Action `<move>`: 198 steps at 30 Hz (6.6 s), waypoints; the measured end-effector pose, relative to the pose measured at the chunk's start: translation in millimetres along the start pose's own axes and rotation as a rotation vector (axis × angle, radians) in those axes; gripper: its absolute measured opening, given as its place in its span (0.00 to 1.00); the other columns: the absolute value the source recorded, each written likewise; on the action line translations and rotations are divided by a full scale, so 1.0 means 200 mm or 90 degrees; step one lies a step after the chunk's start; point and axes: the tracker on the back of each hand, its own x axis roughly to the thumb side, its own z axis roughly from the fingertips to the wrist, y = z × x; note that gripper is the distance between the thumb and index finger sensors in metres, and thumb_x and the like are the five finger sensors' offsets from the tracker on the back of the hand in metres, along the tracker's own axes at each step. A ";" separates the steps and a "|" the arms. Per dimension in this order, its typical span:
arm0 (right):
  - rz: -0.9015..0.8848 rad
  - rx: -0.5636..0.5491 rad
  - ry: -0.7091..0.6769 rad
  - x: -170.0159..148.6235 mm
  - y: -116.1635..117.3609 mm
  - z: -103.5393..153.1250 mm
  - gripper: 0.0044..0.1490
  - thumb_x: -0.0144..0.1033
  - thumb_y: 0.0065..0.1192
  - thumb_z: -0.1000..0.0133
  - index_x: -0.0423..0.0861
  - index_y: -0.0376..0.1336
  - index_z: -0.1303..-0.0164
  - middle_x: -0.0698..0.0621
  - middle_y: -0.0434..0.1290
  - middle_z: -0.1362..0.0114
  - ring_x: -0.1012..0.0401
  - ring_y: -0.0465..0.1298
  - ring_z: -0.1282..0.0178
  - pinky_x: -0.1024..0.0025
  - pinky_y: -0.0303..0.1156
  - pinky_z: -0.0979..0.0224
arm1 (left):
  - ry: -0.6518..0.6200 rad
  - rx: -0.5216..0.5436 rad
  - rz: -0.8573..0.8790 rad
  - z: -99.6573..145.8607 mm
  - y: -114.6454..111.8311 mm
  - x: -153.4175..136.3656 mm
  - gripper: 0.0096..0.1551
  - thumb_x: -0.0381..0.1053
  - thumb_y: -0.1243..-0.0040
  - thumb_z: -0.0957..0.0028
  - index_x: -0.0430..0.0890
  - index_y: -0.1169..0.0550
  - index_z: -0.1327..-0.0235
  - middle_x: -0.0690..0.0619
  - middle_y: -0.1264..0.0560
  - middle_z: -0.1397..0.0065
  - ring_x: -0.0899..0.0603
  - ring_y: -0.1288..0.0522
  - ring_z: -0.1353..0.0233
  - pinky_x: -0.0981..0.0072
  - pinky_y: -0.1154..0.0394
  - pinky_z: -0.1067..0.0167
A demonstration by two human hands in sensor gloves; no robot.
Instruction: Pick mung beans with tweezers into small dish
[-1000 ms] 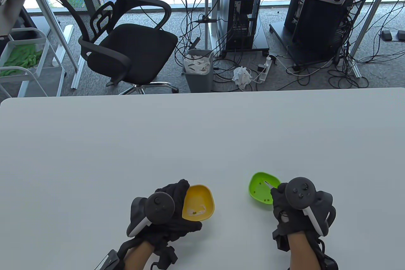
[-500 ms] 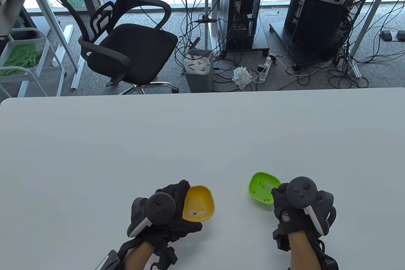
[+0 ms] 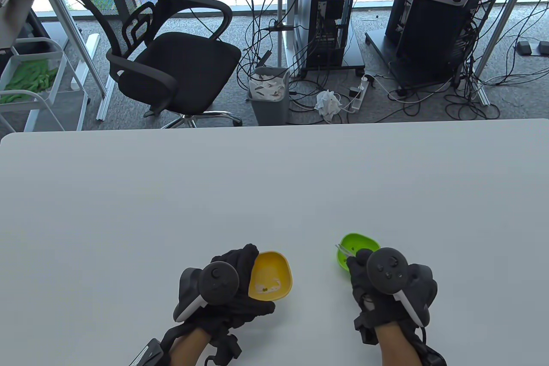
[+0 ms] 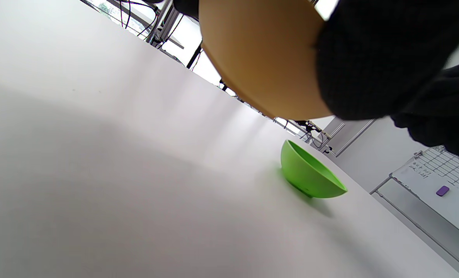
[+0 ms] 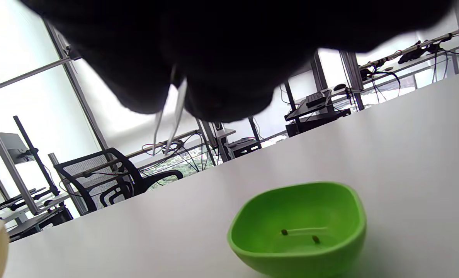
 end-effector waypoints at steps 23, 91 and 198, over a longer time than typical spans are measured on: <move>0.120 0.159 -0.213 0.45 0.29 0.14 0.22 0.40 0.74 0.47 0.37 0.79 0.54 0.41 0.82 0.59 0.65 0.79 0.72 0.69 0.80 0.68 | -0.005 0.001 -0.011 0.00 -0.01 0.01 0.77 0.71 0.22 0.65 0.42 0.54 0.17 0.43 0.49 0.15 0.30 0.51 0.16 0.29 0.60 0.24; -0.005 0.030 0.178 -0.32 0.03 -0.09 0.21 0.39 0.74 0.47 0.36 0.80 0.56 0.41 0.82 0.61 0.65 0.79 0.73 0.70 0.80 0.70 | -0.004 -0.001 -0.002 0.01 0.01 0.00 0.77 0.71 0.22 0.64 0.42 0.54 0.17 0.43 0.49 0.15 0.30 0.50 0.16 0.29 0.60 0.24; -0.001 0.029 0.199 -0.36 0.05 -0.09 0.22 0.40 0.73 0.46 0.36 0.79 0.55 0.41 0.82 0.60 0.65 0.79 0.73 0.69 0.81 0.69 | -0.036 -0.019 0.026 -0.02 -0.02 -0.02 0.76 0.67 0.20 0.63 0.45 0.56 0.17 0.45 0.52 0.14 0.31 0.52 0.14 0.31 0.62 0.23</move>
